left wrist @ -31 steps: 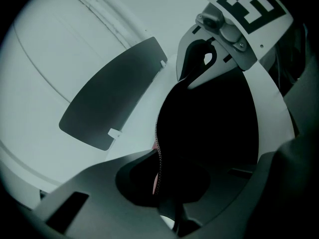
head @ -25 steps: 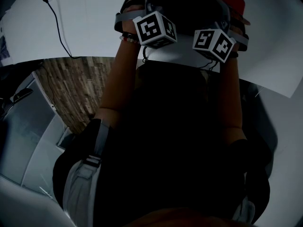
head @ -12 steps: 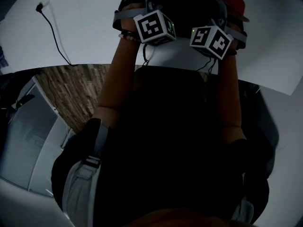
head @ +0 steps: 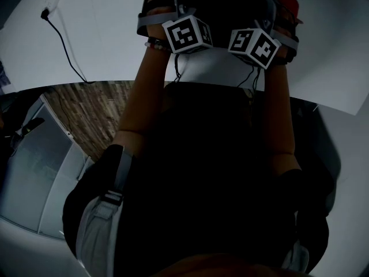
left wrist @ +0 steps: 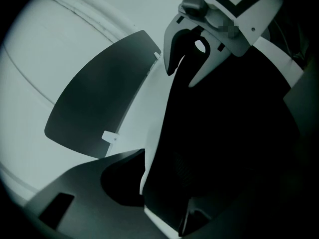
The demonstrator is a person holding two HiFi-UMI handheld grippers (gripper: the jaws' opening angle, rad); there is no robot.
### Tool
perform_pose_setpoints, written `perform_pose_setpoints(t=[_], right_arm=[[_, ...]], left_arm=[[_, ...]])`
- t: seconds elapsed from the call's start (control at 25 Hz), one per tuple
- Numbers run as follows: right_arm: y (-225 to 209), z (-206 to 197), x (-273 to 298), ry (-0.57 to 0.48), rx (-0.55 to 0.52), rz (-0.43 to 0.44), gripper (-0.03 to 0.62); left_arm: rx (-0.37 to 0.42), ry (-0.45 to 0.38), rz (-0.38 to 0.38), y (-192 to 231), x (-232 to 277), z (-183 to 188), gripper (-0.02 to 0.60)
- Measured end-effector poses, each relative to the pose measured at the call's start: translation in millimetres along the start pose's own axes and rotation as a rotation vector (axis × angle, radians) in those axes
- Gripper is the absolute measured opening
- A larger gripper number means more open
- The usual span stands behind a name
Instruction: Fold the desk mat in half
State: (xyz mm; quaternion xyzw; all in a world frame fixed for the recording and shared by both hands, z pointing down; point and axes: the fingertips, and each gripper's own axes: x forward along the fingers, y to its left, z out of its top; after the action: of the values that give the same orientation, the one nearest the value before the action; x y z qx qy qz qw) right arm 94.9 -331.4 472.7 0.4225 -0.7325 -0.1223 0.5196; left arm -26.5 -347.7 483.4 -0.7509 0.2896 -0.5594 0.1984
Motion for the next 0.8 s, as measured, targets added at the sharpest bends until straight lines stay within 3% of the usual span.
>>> perform_pose_setpoints(t=[0.32,0.8], right_arm=[[-11,-2,-1,-0.016,0.031,-0.063,0.296],[-13,-9,-2,0.004,0.047,-0.08,0.305]], left_arm=[[-0.024,-0.002,0.033,1,-1,-2,0.169],[-0.052,-0.007,0.037,2,-1,-3,0.167]])
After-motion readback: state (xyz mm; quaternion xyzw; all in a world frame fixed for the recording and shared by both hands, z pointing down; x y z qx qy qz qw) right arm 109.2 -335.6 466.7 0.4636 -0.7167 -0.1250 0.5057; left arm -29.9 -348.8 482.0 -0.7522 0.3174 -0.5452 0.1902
